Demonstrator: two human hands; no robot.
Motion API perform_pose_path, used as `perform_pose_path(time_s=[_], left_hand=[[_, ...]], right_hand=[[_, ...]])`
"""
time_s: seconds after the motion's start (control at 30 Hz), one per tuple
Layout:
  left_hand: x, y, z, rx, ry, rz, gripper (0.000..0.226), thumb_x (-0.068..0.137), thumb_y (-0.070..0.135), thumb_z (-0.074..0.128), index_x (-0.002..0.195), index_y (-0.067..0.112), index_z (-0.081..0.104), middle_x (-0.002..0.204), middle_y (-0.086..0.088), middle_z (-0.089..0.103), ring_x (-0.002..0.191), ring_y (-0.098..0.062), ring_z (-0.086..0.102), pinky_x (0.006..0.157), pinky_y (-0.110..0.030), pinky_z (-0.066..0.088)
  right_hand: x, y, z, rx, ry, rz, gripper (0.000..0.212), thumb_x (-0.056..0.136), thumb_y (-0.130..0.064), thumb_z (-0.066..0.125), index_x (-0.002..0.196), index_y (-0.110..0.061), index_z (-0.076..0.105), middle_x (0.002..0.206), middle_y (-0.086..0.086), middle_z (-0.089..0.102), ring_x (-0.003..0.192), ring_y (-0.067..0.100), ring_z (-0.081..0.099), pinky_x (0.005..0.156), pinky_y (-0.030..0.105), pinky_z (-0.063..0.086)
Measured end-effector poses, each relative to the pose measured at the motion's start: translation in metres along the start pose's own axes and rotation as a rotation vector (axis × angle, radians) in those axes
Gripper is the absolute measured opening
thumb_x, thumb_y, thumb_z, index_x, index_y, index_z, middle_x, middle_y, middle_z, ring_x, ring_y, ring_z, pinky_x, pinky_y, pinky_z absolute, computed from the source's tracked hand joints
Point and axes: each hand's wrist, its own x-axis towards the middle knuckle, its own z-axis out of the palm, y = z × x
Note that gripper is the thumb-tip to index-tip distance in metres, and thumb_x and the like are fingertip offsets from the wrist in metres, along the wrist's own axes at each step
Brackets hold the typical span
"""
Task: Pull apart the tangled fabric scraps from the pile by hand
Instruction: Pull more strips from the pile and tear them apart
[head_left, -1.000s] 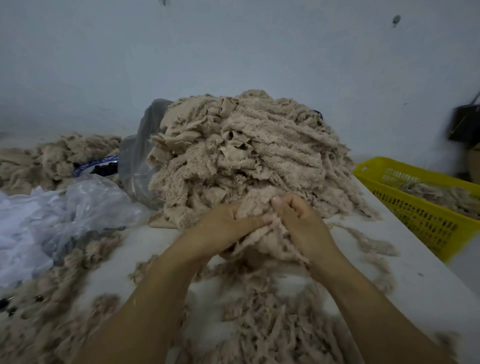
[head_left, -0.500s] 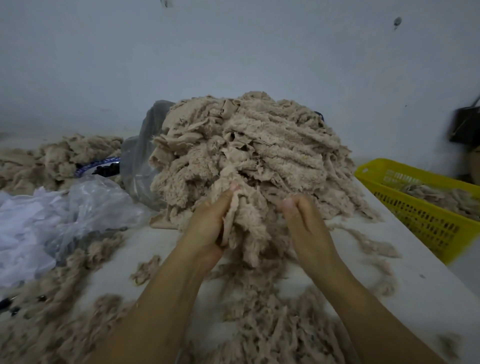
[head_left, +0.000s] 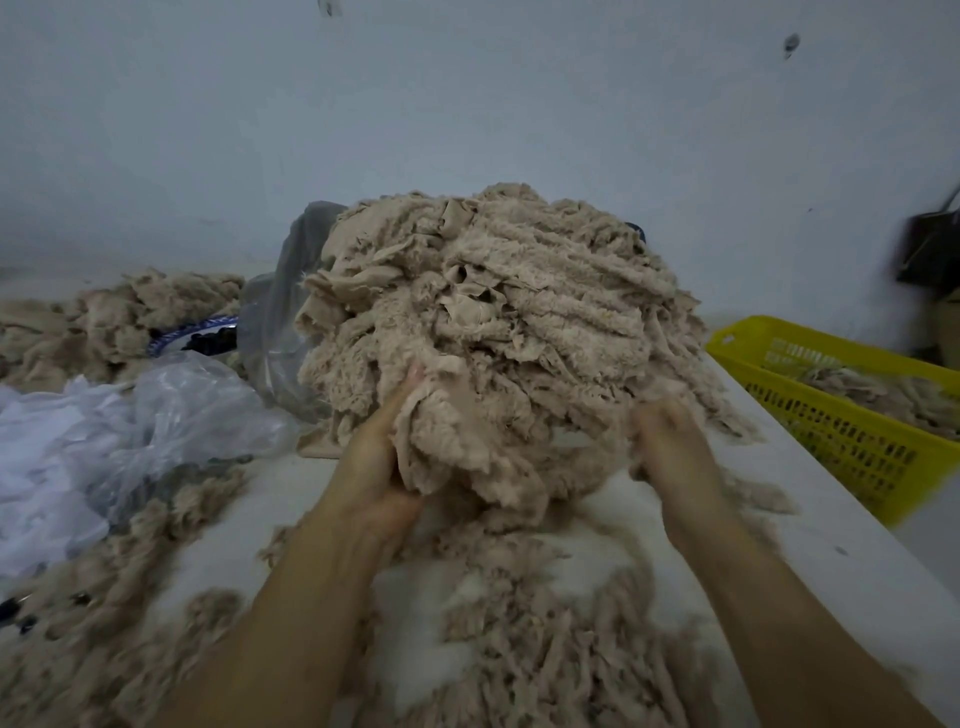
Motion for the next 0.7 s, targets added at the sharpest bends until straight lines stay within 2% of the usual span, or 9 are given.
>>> perform_pose_path(time_s=[0.03, 0.1, 0.2, 0.27, 0.33, 0.4, 0.53, 0.63, 0.7], left_hand=[[0.001, -0.002, 0.001, -0.025, -0.005, 0.002, 0.03, 0.083, 0.027, 0.067, 0.097, 0.004, 0.08, 0.105, -0.015, 0.075, 0.089, -0.027, 0.075, 0.064, -0.036, 0.061], [0.001, -0.007, 0.003, -0.01, -0.034, 0.004, 0.029, 0.085, 0.025, 0.062, 0.092, 0.004, 0.081, 0.103, -0.015, 0.076, 0.088, -0.026, 0.076, 0.064, -0.034, 0.061], [0.001, -0.009, 0.005, -0.013, -0.1, -0.013, 0.033, 0.086, 0.025, 0.056, 0.089, 0.002, 0.08, 0.099, -0.017, 0.076, 0.087, -0.027, 0.076, 0.064, -0.034, 0.061], [-0.001, -0.008, 0.002, -0.007, -0.133, -0.003, 0.034, 0.086, 0.025, 0.056, 0.089, 0.003, 0.081, 0.098, -0.016, 0.076, 0.087, -0.026, 0.076, 0.065, -0.033, 0.061], [-0.003, -0.006, 0.0, 0.008, -0.162, 0.014, 0.035, 0.088, 0.027, 0.053, 0.087, 0.007, 0.082, 0.094, -0.011, 0.077, 0.084, -0.022, 0.076, 0.065, -0.03, 0.06], [-0.003, -0.002, -0.005, 0.004, -0.155, 0.042, 0.035, 0.086, 0.028, 0.052, 0.083, 0.01, 0.082, 0.093, -0.008, 0.078, 0.083, -0.02, 0.076, 0.063, -0.029, 0.06], [0.001, 0.003, -0.016, -0.049, -0.093, 0.027, 0.035, 0.088, 0.026, 0.053, 0.096, 0.006, 0.081, 0.11, -0.016, 0.074, 0.094, -0.028, 0.074, 0.067, -0.039, 0.061], [0.001, -0.001, -0.017, 0.032, -0.089, 0.047, 0.035, 0.088, 0.023, 0.05, 0.095, 0.008, 0.081, 0.107, -0.014, 0.075, 0.096, -0.027, 0.074, 0.071, -0.036, 0.061], [-0.001, -0.001, -0.011, -0.005, -0.113, 0.052, 0.03, 0.085, 0.02, 0.056, 0.094, 0.006, 0.081, 0.107, -0.016, 0.075, 0.097, -0.028, 0.074, 0.071, -0.037, 0.061]], right_hand=[[-0.002, 0.004, 0.005, -0.139, -0.079, -0.027, 0.011, 0.097, -0.031, 0.054, 0.098, -0.021, 0.051, 0.096, -0.002, 0.053, 0.079, 0.011, 0.054, 0.066, 0.028, 0.044], [-0.008, 0.009, 0.02, -0.261, -0.25, -0.106, 0.037, 0.095, -0.048, 0.056, 0.127, -0.033, 0.048, 0.129, -0.013, 0.042, 0.115, 0.007, 0.047, 0.092, 0.03, 0.043], [-0.023, 0.0, 0.038, -0.179, -0.48, -0.158, 0.052, 0.087, -0.064, 0.053, 0.135, -0.049, 0.041, 0.124, -0.038, 0.039, 0.115, -0.012, 0.042, 0.089, 0.014, 0.038], [-0.028, 0.006, 0.047, -0.181, -0.608, -0.191, 0.037, 0.09, -0.043, 0.066, 0.123, -0.046, 0.05, 0.118, -0.035, 0.049, 0.107, -0.012, 0.05, 0.079, 0.007, 0.042], [-0.032, 0.007, 0.052, -0.251, -0.582, -0.253, 0.015, 0.093, -0.032, 0.066, 0.105, -0.022, 0.063, 0.095, -0.013, 0.062, 0.082, 0.003, 0.058, 0.067, 0.018, 0.044], [-0.032, 0.001, 0.045, -0.183, -0.44, -0.236, 0.03, 0.095, -0.044, 0.058, 0.087, -0.016, 0.062, 0.075, -0.003, 0.055, 0.064, 0.017, 0.053, 0.061, 0.027, 0.038], [-0.026, -0.013, 0.022, 0.156, -0.322, -0.151, 0.045, 0.094, -0.048, 0.059, 0.085, -0.006, 0.048, 0.087, 0.031, 0.047, 0.075, 0.03, 0.046, 0.076, 0.05, 0.048], [-0.026, -0.015, 0.018, 0.191, -0.352, -0.123, 0.04, 0.092, -0.045, 0.062, 0.084, -0.007, 0.059, 0.09, 0.025, 0.056, 0.084, 0.032, 0.051, 0.092, 0.061, 0.047], [-0.024, -0.016, 0.017, 0.261, -0.357, -0.098, 0.026, 0.094, -0.043, 0.06, 0.086, -0.025, 0.076, 0.099, 0.001, 0.073, 0.106, 0.025, 0.061, 0.105, 0.054, 0.043]])
